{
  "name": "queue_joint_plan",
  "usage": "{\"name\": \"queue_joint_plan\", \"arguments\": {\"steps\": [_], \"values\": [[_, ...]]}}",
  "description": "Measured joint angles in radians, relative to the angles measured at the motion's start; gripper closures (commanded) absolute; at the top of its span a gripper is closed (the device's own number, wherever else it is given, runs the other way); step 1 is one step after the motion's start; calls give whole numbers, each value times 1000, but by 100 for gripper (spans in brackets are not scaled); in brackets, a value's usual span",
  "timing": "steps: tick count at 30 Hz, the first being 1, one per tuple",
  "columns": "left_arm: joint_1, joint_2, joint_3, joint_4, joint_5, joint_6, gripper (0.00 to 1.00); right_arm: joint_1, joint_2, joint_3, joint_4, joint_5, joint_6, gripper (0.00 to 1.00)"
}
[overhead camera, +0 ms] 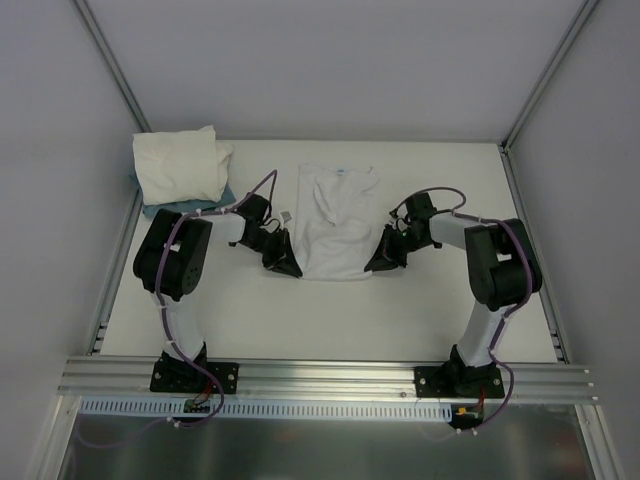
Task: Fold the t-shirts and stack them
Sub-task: Grab one side of the 2/3 rectangular tshirt with both arms, then fold the long partially folded tshirt into a neat square
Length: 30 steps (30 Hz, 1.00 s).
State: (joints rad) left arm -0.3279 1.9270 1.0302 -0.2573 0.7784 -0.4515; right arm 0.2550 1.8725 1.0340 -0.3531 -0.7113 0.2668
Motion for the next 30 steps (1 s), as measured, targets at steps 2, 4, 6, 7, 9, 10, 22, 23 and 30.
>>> {"name": "queue_joint_plan", "arguments": {"steps": [2, 4, 6, 7, 9, 10, 22, 23, 30], "values": [[0, -19, -13, -10, 0, 0, 100, 0, -31, -27, -6, -1, -3, 100], [0, -50, -30, -21, 0, 0, 100, 0, -58, -53, -12, -3, -7, 100], [0, -89, -46, -32, 1, 0, 100, 2, -89, -82, -21, -5, -10, 100], [0, -106, -51, -40, 2, 0, 100, 3, -103, -95, -26, -6, -11, 100], [-1, -145, -60, -53, 3, 0, 100, 8, -136, -120, -40, -10, -15, 100], [-1, -162, -64, -60, 5, 0, 100, 12, -153, -134, -44, -11, -17, 100], [-32, -305, -155, -114, 25, -4, 100, 30, -335, -241, -158, -47, -42, 99], [-34, -307, -158, -117, 26, -5, 100, 31, -342, -241, -165, -48, -44, 99], [-33, -291, -114, -138, 28, -6, 100, 30, -339, -164, -226, -37, -52, 99]]}}
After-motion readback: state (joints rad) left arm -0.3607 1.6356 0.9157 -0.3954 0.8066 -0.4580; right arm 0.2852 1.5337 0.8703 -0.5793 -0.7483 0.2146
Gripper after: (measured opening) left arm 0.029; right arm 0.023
